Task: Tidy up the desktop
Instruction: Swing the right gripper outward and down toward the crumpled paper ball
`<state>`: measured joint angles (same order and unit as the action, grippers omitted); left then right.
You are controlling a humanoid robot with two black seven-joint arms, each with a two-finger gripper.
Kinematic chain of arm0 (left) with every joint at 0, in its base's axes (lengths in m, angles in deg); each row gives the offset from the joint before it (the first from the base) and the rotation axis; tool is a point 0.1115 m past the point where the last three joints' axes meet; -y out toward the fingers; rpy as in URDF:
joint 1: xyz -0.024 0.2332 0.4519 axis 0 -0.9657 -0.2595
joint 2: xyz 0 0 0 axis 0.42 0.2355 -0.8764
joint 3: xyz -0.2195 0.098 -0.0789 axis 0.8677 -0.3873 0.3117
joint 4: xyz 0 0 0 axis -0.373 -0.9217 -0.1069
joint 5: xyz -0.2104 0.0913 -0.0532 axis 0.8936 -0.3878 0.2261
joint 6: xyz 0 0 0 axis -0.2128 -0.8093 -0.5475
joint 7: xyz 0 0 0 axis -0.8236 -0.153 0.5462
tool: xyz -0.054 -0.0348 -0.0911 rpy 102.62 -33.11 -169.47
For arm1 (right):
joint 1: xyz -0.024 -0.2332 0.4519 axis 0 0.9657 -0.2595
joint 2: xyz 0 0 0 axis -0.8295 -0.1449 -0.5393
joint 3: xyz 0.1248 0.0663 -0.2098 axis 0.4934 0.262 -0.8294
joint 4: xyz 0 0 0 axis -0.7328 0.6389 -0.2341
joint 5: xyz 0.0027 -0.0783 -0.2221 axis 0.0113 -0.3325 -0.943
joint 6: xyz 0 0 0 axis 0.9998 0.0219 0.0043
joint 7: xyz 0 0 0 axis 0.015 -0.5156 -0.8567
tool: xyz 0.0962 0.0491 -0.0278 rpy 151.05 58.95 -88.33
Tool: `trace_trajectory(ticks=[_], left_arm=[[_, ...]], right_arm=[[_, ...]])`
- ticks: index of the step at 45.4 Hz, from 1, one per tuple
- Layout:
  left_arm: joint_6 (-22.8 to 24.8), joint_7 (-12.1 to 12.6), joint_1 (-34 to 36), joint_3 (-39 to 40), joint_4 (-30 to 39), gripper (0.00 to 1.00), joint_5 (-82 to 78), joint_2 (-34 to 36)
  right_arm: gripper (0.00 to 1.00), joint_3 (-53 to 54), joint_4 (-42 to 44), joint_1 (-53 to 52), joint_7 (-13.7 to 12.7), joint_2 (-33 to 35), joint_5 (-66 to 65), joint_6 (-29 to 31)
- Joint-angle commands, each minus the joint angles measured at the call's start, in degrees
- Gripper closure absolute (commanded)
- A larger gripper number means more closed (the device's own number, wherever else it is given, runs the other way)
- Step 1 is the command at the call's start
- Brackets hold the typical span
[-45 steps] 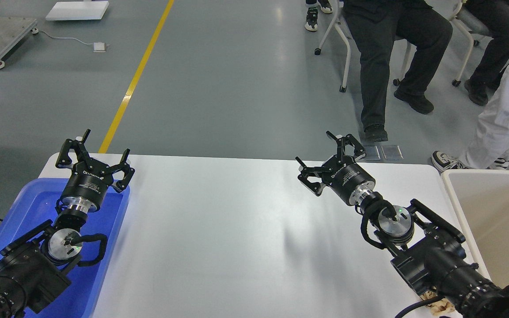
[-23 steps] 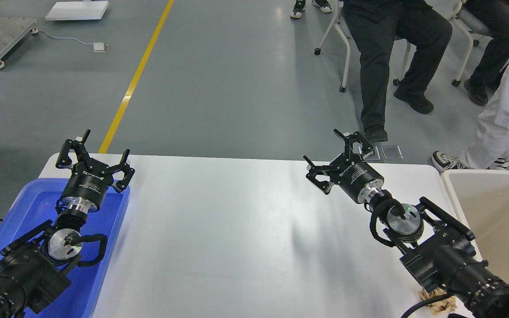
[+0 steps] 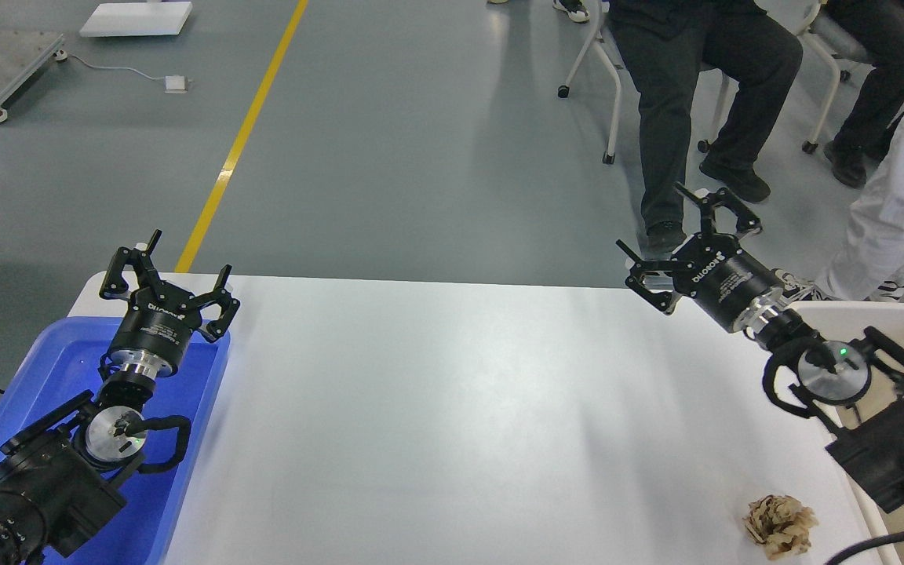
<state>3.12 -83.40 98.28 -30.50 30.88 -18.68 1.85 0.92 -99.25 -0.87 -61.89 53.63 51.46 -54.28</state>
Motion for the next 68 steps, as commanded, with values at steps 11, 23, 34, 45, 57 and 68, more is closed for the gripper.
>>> trace_trajectory(ticks=[11, 23, 34, 45, 57, 68], left_arm=[[0.04, 0.0, 0.02, 0.01, 0.0, 0.0, 0.01, 0.0], [0.04, 0.0, 0.02, 0.01, 0.0, 0.0, 0.01, 0.0], [-0.05, 0.0, 0.02, 0.01, 0.0, 0.0, 0.01, 0.0], [0.04, 0.0, 0.02, 0.01, 0.0, 0.0, 0.01, 0.0], [0.04, 0.0, 0.02, 0.01, 0.0, 0.0, 0.01, 0.0], [0.04, 0.0, 0.02, 0.01, 0.0, 0.0, 0.01, 0.0]], right_arm=[[0.0, -0.12, -19.92, 4.14, 0.09, 22.36, -17.92, 5.16], [0.0, 0.32, -28.8, 10.55, 0.17, 31.94, -42.62, 6.92], [0.0, 0.05, -30.38, 15.04, 2.72, 36.69, -60.81, 6.83], [0.0, -0.21, -30.21, 17.41, 2.9, 39.85, -78.04, 6.13], [0.0, -7.57, -30.21, 22.86, 2.99, 39.33, -89.83, -2.03], [0.0, -12.51, -29.51, 23.39, 2.99, 36.87, -90.1, -7.14]])
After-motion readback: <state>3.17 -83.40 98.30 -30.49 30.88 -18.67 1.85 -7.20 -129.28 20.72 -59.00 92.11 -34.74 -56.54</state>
